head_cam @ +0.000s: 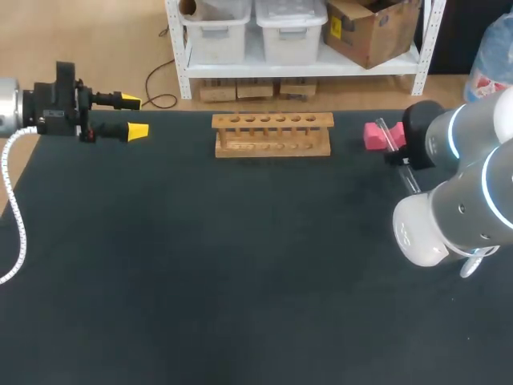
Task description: Grasp the test tube, adjust it, and insert it.
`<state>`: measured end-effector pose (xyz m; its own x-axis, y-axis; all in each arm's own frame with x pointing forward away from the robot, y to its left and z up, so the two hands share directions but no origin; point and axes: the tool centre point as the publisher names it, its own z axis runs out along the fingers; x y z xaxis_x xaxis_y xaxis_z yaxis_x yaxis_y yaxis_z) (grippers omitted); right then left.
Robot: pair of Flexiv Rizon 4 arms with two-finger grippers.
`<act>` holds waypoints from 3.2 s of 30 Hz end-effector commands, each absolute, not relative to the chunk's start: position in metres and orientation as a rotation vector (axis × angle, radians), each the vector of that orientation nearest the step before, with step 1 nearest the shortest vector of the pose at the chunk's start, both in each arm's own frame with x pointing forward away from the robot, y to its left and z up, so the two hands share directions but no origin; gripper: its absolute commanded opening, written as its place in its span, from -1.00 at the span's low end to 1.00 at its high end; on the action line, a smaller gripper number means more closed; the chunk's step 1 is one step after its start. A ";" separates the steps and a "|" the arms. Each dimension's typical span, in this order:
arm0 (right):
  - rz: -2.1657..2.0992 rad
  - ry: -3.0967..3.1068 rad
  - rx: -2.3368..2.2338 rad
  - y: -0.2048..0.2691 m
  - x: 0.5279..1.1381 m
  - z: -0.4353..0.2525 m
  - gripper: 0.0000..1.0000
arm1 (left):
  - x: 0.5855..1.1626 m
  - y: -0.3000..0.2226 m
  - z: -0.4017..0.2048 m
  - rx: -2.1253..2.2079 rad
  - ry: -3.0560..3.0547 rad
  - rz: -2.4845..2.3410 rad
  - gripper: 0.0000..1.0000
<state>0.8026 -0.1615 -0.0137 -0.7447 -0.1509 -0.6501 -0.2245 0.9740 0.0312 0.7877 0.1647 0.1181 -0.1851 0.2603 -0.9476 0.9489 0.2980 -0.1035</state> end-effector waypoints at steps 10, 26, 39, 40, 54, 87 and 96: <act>0.104 2.397 -0.193 -0.157 0.788 0.014 -1.00 | 0.787 0.165 0.117 1.116 1.647 -0.942 1.00; 0.072 2.377 -0.114 -0.120 0.755 0.080 -1.00 | 0.787 0.165 0.117 1.116 1.647 -0.942 1.00; 0.115 2.334 -0.172 -0.070 0.763 0.108 -1.00 | 0.787 0.165 0.117 1.116 1.647 -0.942 1.00; 0.119 2.331 -0.178 -0.065 0.765 0.108 -1.00 | 0.787 0.165 0.117 1.116 1.647 -0.942 1.00; 0.249 2.321 -0.247 -0.009 0.787 0.091 -1.00 | 0.787 0.165 0.117 1.116 1.647 -0.942 1.00; 0.257 2.397 -0.219 0.025 0.808 0.063 -1.00 | 0.787 0.165 0.117 1.116 1.647 -0.942 1.00; 0.254 2.418 -0.233 0.026 0.811 0.056 -1.00 | 0.787 0.165 0.117 1.116 1.647 -0.942 1.00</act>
<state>0.8064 0.0266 0.0565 -0.7427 -0.0977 -0.6624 -0.2282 0.9670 0.1132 0.7877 0.1646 0.1182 -0.1852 0.2603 -0.9476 0.9489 0.2980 -0.1036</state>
